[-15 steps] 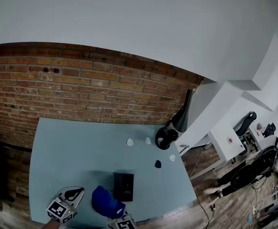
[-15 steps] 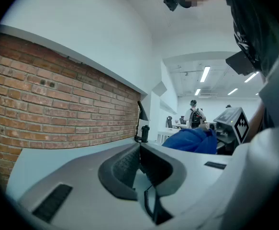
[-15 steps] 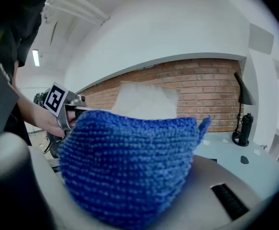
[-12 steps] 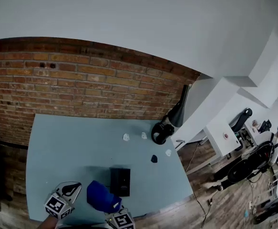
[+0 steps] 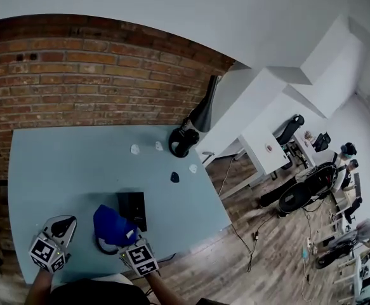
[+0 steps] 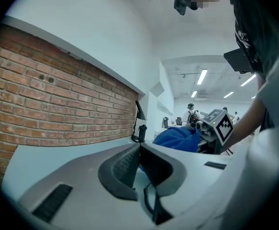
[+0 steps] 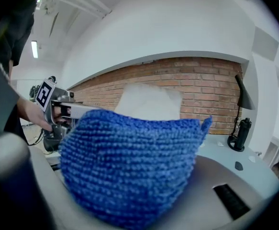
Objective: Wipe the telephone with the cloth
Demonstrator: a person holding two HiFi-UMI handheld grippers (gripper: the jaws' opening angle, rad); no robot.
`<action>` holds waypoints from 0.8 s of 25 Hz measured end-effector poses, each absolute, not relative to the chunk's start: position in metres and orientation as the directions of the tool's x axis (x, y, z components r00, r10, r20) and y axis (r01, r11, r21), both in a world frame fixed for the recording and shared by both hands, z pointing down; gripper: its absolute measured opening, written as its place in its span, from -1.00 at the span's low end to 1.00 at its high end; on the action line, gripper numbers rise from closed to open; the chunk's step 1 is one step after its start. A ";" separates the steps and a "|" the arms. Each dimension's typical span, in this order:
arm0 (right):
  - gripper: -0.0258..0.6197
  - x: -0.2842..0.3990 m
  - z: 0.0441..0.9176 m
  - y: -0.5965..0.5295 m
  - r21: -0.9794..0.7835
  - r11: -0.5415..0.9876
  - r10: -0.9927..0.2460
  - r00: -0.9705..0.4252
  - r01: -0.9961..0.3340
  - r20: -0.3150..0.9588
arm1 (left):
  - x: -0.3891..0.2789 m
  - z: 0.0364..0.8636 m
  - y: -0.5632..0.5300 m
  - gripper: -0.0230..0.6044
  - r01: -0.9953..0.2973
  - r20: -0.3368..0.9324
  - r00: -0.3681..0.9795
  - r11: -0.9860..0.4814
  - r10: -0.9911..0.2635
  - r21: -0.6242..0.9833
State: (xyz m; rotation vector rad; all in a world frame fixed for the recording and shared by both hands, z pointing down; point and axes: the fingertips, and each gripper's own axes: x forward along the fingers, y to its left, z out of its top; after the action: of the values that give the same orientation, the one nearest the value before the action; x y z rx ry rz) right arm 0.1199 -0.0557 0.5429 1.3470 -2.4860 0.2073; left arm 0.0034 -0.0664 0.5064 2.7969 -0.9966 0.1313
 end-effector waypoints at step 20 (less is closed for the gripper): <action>-0.56 0.234 0.541 -0.152 0.543 0.311 -0.895 -0.047 -0.780 0.444 | -0.042 0.532 -0.081 -0.84 -0.654 0.189 0.757 -0.728 -0.626 0.207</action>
State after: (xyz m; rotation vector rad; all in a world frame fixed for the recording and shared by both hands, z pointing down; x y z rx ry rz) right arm 0.2342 -0.1518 0.5407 1.4920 -1.8448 -0.1980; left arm -0.0425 -0.0812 0.5323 2.6943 -1.0006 0.1545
